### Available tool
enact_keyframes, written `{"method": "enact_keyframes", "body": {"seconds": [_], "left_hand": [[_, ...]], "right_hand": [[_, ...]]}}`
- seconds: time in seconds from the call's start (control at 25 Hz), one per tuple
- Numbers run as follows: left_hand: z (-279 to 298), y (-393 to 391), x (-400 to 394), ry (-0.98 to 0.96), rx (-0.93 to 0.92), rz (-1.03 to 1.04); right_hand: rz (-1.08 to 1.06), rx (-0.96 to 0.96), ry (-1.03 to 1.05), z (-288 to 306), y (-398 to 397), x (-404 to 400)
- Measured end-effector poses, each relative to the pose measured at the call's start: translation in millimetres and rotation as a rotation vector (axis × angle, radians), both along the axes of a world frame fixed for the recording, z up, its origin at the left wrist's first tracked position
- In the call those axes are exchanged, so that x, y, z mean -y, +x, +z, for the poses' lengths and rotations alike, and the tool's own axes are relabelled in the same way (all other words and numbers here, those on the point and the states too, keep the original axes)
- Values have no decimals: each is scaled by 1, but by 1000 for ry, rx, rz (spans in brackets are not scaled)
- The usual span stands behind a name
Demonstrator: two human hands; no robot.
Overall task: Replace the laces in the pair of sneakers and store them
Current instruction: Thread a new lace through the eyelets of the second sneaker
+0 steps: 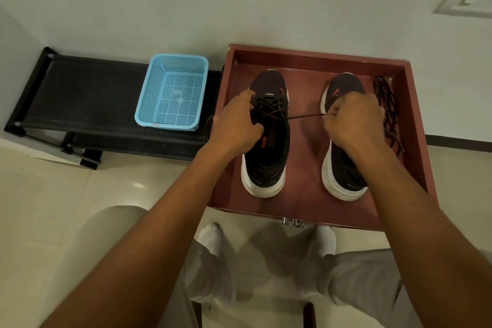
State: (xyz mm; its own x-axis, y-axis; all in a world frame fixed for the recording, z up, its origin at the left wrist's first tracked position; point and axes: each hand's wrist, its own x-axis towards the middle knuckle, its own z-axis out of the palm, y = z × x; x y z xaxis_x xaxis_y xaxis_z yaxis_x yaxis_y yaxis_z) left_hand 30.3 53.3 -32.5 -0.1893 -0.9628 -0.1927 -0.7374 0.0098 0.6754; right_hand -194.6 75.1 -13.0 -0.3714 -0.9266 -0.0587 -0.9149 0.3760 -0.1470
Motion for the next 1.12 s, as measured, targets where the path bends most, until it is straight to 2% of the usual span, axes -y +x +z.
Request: {"method": "enact_keyframes", "body": {"seconds": [0.08, 0.2, 0.28, 0.4, 0.52, 0.68, 0.76, 0.96, 1.12], "left_hand": [[4, 2, 2, 31, 0, -23], [15, 13, 9, 141, -49, -80], [19, 20, 14, 125, -71, -72], [15, 19, 14, -8, -35, -10], [10, 14, 13, -58, -3, 45], [8, 16, 15, -39, 27, 81], [9, 16, 14, -17, 39, 53], [12, 19, 14, -10, 36, 32], [16, 18, 16, -28, 65, 8]], "right_hand": [[9, 43, -1, 4, 2, 0], [224, 135, -56, 5, 20, 1], [326, 251, -51, -2, 31, 1], [306, 411, -109, -10, 38, -2], [267, 416, -105, -8, 34, -4], [175, 334, -66, -3, 21, -5], [196, 344, -34, -1, 20, -5], [255, 458, -1, 18, 13, -4], [222, 629, -24, 40, 5, -5]]}}
